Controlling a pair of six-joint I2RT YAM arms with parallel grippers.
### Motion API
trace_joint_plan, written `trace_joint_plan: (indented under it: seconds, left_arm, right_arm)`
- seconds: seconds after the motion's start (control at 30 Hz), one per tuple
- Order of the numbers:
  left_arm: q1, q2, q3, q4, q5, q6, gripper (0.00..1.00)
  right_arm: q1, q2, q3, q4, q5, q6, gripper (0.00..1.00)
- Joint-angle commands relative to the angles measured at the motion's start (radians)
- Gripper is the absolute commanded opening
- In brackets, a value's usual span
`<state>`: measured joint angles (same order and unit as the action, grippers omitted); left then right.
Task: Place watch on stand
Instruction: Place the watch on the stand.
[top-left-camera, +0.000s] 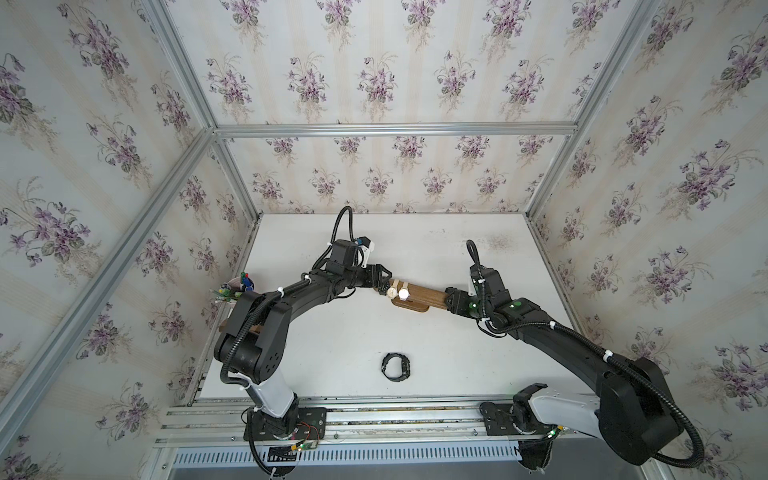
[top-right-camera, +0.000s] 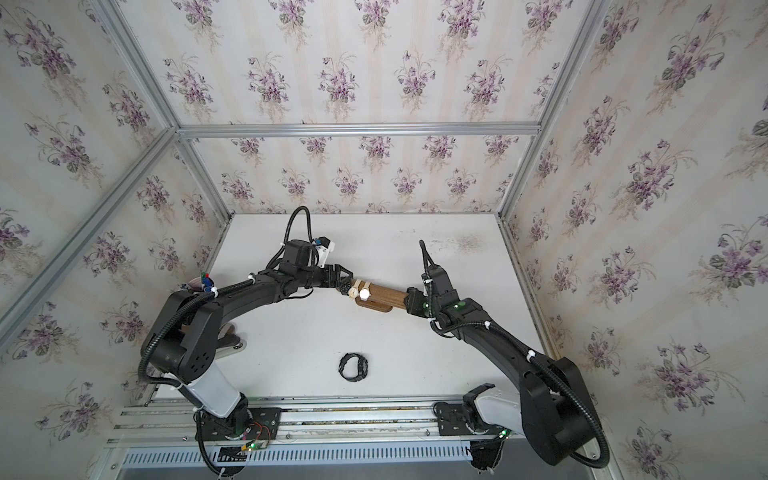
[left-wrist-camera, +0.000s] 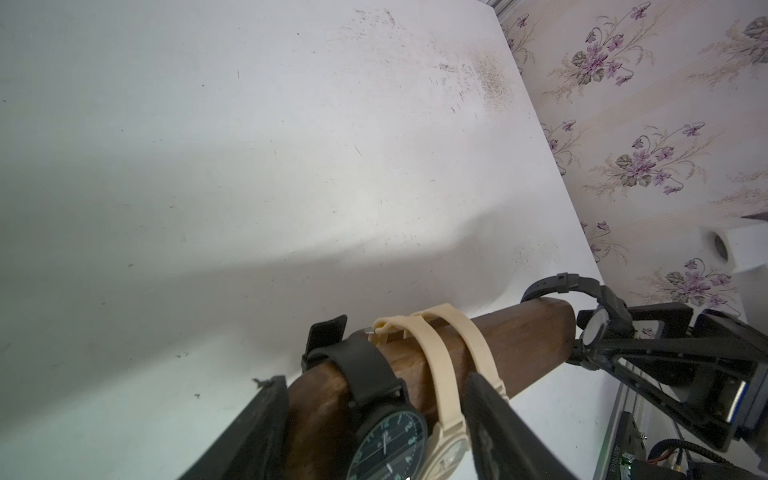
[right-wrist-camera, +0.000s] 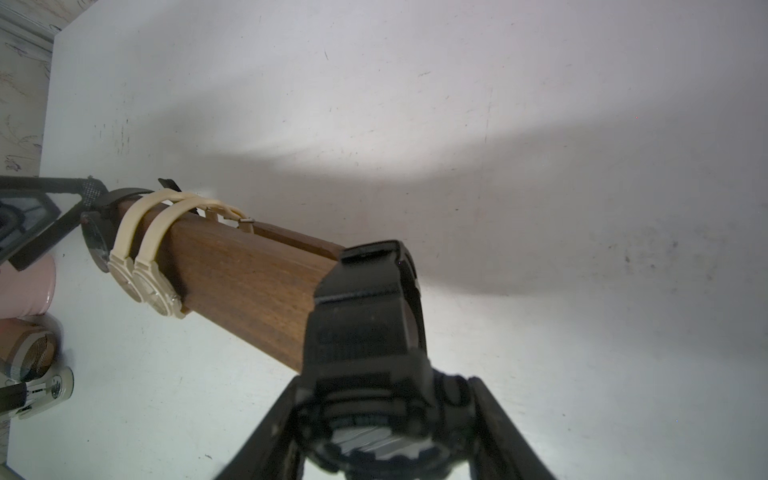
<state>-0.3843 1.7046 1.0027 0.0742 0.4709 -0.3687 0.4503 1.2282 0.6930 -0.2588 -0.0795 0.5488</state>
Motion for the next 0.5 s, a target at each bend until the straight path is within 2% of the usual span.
trace_joint_plan:
  seconds: [0.0, 0.47]
  left_arm:
    - [-0.002, -0.012, -0.013, 0.027, 0.025, 0.013, 0.66]
    - [-0.059, -0.111, -0.103, 0.056, -0.013, -0.027, 0.64]
  right_arm:
    - [0.002, 0.01, 0.017, 0.022, 0.002, 0.001, 0.24]
    - [0.026, 0.1, 0.093, 0.003, 0.051, -0.024, 0.23]
